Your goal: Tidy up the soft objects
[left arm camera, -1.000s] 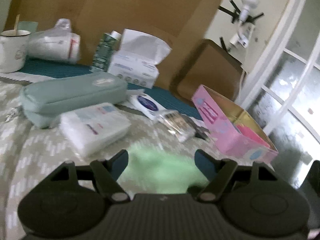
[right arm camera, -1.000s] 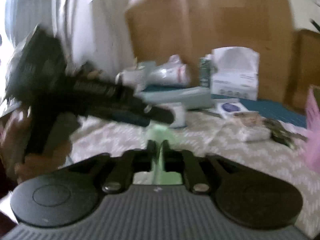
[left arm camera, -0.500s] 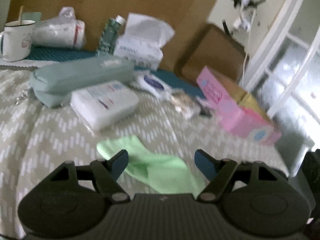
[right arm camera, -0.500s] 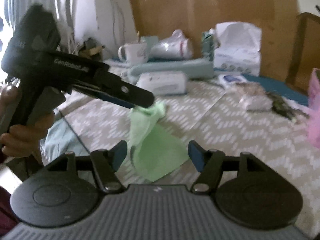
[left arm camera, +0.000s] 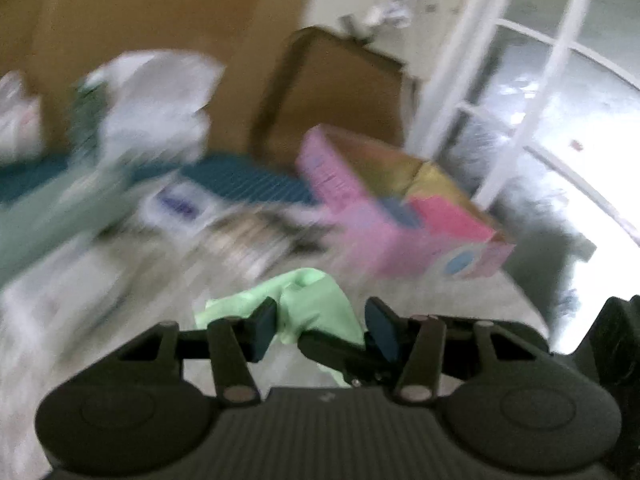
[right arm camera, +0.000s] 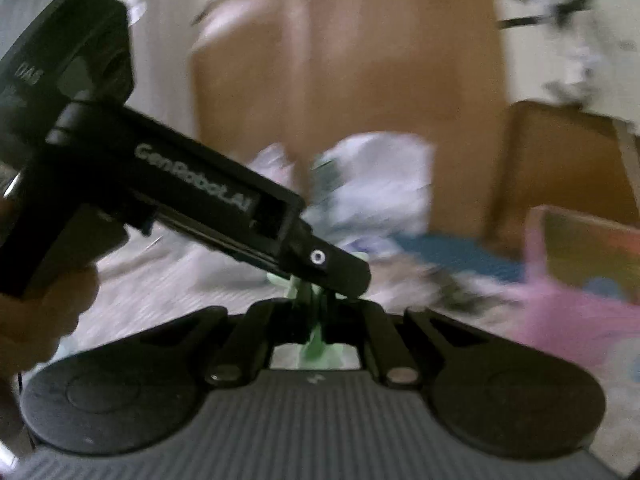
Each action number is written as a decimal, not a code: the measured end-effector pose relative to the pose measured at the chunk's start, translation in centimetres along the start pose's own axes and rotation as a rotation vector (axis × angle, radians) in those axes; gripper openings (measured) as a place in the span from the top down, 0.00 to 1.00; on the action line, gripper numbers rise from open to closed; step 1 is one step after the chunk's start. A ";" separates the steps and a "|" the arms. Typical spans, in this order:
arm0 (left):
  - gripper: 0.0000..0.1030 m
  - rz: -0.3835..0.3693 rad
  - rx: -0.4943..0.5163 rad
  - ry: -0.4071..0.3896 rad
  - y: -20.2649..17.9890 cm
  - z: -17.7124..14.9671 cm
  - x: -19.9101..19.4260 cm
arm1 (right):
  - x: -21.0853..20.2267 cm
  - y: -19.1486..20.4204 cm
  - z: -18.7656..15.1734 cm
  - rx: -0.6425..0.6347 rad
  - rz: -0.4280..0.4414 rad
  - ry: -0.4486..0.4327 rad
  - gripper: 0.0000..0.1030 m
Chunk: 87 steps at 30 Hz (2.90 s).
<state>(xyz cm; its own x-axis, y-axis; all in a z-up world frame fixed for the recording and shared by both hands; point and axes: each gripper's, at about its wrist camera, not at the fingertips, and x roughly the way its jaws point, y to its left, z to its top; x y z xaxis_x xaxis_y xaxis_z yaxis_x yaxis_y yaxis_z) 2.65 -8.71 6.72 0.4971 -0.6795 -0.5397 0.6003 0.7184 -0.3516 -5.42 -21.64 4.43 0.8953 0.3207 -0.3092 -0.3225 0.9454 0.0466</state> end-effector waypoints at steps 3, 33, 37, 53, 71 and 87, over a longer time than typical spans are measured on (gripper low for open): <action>0.53 -0.056 0.081 -0.022 -3.1 3.0 2.8 | -1.2 -3.8 0.9 0.063 -0.111 -0.057 0.93; 0.17 0.144 -0.078 -0.125 3.6 2.8 3.5 | -0.9 -10.8 0.3 0.172 -0.382 -0.150 0.37; 0.18 0.209 -0.163 -0.098 7.3 -1.1 1.0 | 1.7 -6.6 0.6 0.059 -0.194 -0.080 0.45; 0.17 0.141 -0.255 -0.158 10.8 -4.8 -1.5 | 13.4 -4.2 0.8 0.065 -0.090 0.290 0.45; 0.17 0.158 -0.212 -0.119 10.0 -4.8 -0.8 | 1.8 -0.5 -3.2 -0.004 0.043 0.233 0.27; 0.12 0.170 -0.212 -0.111 10.1 -4.8 -0.7 | 1.6 -1.2 -4.1 0.056 0.070 0.265 0.23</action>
<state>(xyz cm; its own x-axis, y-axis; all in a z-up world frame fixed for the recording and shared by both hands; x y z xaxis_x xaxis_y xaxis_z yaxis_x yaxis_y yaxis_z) 5.38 -0.28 -0.09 0.6520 -0.5504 -0.5215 0.3642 0.8306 -0.4213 -4.85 -22.47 -0.07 0.7576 0.3658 -0.5406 -0.3565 0.9257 0.1267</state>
